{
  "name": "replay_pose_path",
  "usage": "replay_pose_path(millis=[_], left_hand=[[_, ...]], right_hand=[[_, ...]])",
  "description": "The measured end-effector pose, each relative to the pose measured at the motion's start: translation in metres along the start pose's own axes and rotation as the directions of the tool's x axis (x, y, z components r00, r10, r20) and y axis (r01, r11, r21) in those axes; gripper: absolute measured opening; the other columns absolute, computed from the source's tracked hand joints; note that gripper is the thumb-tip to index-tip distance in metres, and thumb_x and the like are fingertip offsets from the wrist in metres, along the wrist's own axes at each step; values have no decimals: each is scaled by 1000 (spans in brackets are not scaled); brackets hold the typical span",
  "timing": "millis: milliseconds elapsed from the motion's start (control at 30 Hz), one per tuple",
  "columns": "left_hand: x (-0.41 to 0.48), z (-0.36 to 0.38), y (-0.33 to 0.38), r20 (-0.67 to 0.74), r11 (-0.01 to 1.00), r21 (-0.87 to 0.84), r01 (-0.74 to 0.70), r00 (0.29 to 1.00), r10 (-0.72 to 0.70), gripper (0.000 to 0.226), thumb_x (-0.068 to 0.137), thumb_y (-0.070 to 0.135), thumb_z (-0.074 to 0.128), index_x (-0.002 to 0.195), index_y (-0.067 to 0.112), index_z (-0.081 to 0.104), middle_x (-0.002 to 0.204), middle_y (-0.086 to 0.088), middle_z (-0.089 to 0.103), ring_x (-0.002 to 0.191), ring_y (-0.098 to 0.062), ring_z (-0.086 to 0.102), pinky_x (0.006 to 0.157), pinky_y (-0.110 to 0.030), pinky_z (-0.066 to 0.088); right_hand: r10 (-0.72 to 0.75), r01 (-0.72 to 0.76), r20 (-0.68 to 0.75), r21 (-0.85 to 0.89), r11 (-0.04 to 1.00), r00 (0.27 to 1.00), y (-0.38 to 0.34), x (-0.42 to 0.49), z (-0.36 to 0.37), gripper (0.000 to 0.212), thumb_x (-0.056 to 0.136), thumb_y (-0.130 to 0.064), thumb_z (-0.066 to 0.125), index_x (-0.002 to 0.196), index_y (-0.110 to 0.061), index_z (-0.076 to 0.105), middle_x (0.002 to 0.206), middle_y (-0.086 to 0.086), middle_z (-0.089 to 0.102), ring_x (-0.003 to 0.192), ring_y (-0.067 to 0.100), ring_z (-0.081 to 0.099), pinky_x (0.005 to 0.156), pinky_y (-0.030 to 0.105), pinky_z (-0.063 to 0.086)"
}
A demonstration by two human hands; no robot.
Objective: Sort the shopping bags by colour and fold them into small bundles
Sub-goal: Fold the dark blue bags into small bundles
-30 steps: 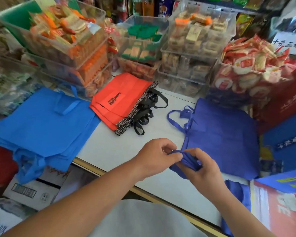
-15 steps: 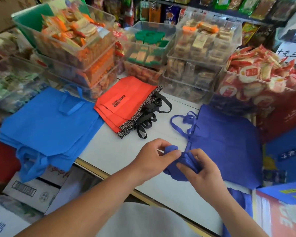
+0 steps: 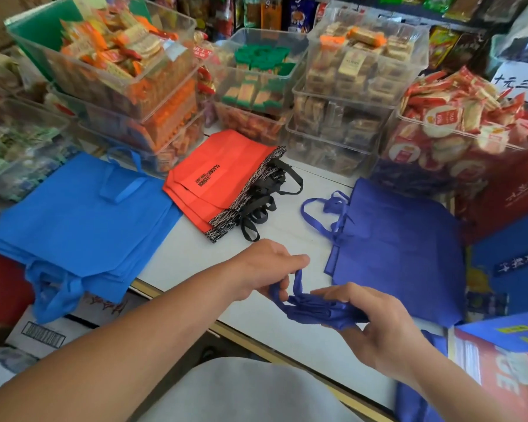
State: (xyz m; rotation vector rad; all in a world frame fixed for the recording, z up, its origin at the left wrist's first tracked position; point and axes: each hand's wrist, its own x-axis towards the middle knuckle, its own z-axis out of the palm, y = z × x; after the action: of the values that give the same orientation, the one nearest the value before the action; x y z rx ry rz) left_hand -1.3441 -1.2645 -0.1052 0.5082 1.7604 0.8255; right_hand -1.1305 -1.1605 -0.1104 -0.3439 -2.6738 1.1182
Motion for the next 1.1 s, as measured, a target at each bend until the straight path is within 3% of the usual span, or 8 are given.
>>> replay_pose_path(millis=[167,267,433,533,600,733,900,1100], left_hand=[[3,5,4,148,963,135,-235,965,215,21,99,37,65,100,16,71,86,6,67,68,-10,59,66,-25,52],[0,8,4,191,956,138,-258,954,230,21,103,37,59,104,22,73,89,16,70,82,-5,60,81,-23,47],[-7,14,10,246,974,103,-201,954,170,26,107,30,51,98,24,75,84,30,68,83,12,61,79,-4,45],[-8,14,9,252,967,123,-225,949,188,31,108,27,48,108,5,71,98,8,60,84,1,55,78,-7,44],[-10,19,5,209,961,111,-253,952,226,31,107,23,48,107,0,68,101,1,57,87,-6,54,83,-21,44],[-6,23,-12,-123,926,36,-376,918,377,21,96,20,68,115,24,73,110,7,65,99,-2,64,87,-19,55],[3,12,-29,-53,932,51,-359,931,361,28,85,17,81,110,23,72,105,8,75,101,-6,69,97,-26,54],[9,24,-22,-135,940,-15,-341,932,337,19,86,18,81,101,15,69,95,-6,74,75,-5,64,73,-21,57]], right_hand=[[7,-10,-82,-36,999,997,11,8,4,33,78,-16,72,103,-34,60,134,-21,51,82,15,65,60,37,56],[22,-23,-118,-1,1000,993,13,13,4,35,78,-18,74,102,-38,57,145,-22,46,101,14,69,68,32,57],[25,-26,-78,-8,1000,997,9,14,10,29,81,-24,69,108,-34,64,112,-26,68,97,8,67,76,29,57],[70,-76,-117,-51,996,991,17,11,13,38,80,-14,74,110,-35,65,110,-28,66,95,8,65,76,31,57],[75,-89,-146,-93,992,986,17,12,15,42,78,-11,74,112,-35,65,105,-26,63,93,10,63,73,32,56],[166,-177,-200,-37,984,966,23,15,15,27,82,-21,66,104,-36,61,96,-20,65,88,11,63,69,36,55],[347,-313,-155,209,927,925,22,19,2,38,88,-12,77,96,-40,54,87,-15,67,70,13,59,58,18,45],[446,-368,-153,367,854,882,14,25,-2,29,89,-11,77,102,-31,59,89,-13,70,80,12,65,62,19,52]])
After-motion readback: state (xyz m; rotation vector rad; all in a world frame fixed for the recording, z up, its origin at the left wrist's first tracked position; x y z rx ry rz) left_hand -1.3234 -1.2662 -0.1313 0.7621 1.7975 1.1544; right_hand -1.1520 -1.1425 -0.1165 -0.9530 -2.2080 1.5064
